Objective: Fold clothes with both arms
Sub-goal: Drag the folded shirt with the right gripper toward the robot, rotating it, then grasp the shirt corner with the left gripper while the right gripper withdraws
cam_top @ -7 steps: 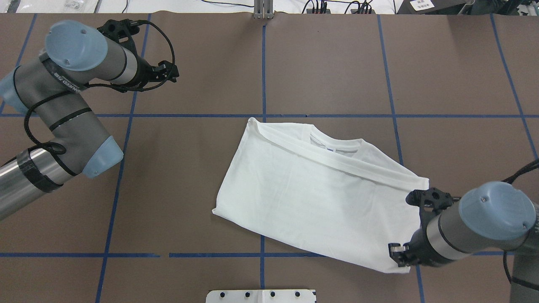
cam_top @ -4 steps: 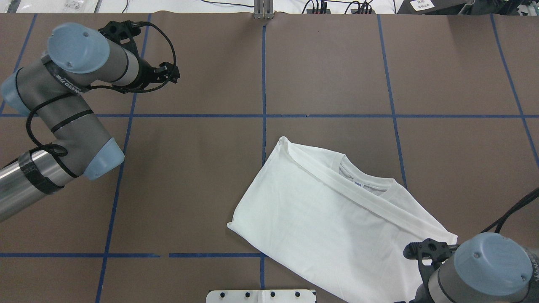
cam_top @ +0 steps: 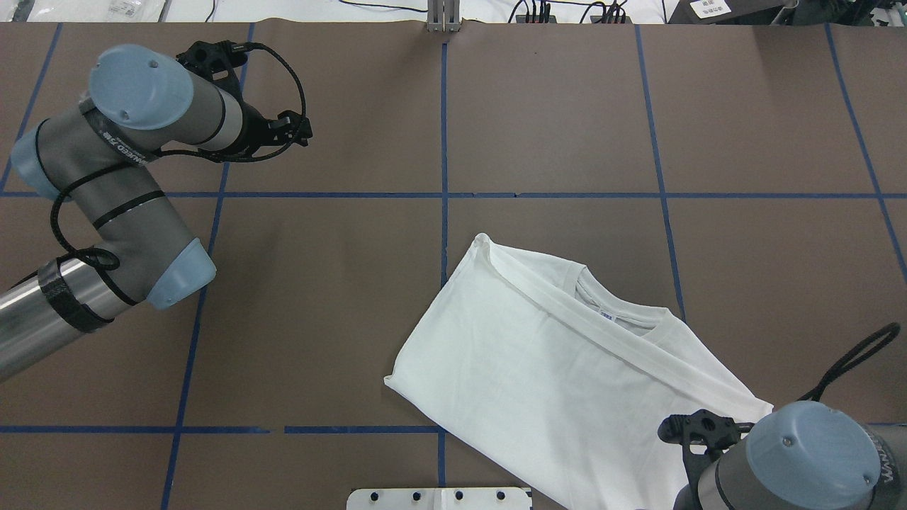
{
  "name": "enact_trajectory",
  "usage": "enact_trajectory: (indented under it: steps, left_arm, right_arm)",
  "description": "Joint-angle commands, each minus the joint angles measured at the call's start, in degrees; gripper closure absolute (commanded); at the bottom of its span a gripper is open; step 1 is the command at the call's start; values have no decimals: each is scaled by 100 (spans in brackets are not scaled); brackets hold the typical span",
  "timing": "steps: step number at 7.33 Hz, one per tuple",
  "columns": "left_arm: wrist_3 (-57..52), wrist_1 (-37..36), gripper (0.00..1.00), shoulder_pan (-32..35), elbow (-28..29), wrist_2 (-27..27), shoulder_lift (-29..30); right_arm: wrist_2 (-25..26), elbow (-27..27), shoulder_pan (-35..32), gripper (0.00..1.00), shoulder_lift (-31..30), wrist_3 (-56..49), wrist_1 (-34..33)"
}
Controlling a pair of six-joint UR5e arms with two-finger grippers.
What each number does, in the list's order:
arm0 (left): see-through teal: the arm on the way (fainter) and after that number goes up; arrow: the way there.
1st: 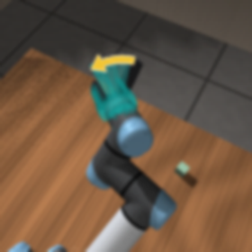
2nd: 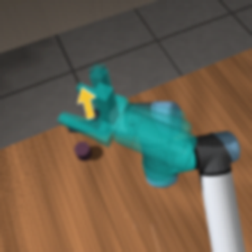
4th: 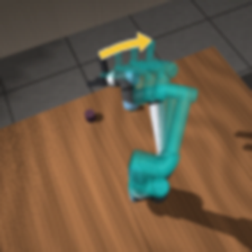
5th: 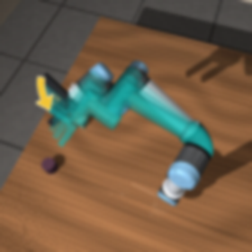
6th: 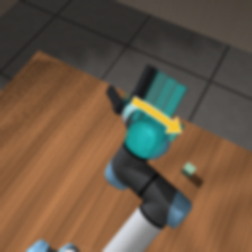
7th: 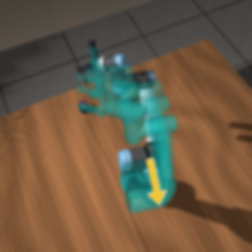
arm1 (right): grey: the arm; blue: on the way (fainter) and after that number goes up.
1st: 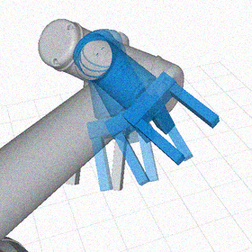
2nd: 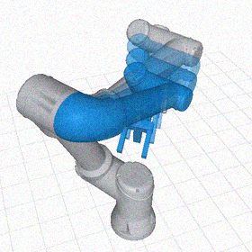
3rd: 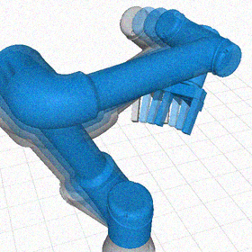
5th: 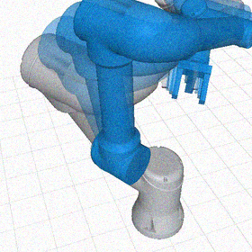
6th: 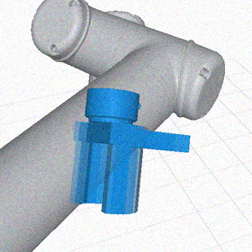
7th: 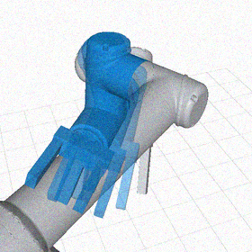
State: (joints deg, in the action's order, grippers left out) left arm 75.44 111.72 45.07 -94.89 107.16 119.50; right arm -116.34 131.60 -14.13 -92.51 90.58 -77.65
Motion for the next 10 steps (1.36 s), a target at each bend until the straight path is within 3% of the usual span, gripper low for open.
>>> enact_trajectory:
  steps: [1, 4, 6, 8, 10]
  left_arm:
    - [992, 7, 1, -669, -466, 350, -94]
    - [3104, 52, 1, -2260, -862, -183, -93]
    - [3773, 34, 1, -2956, -803, -213, -199]
    - [3978, 25, 1, -3179, -724, -327, -182]
    - [3891, -10, 1, -2944, -662, -336, -182]
  right_arm:
    - [-107, 102, -1471, 0, 626, -49, 13]
    - [-730, 16, -2855, 0, 1146, -93, -4]
    - [-724, -186, -2929, 0, 1182, -155, 4]
    - [-688, -292, -2929, 0, 1340, -155, 5]
    - [-671, -301, -2929, 0, 1341, -155, 13]
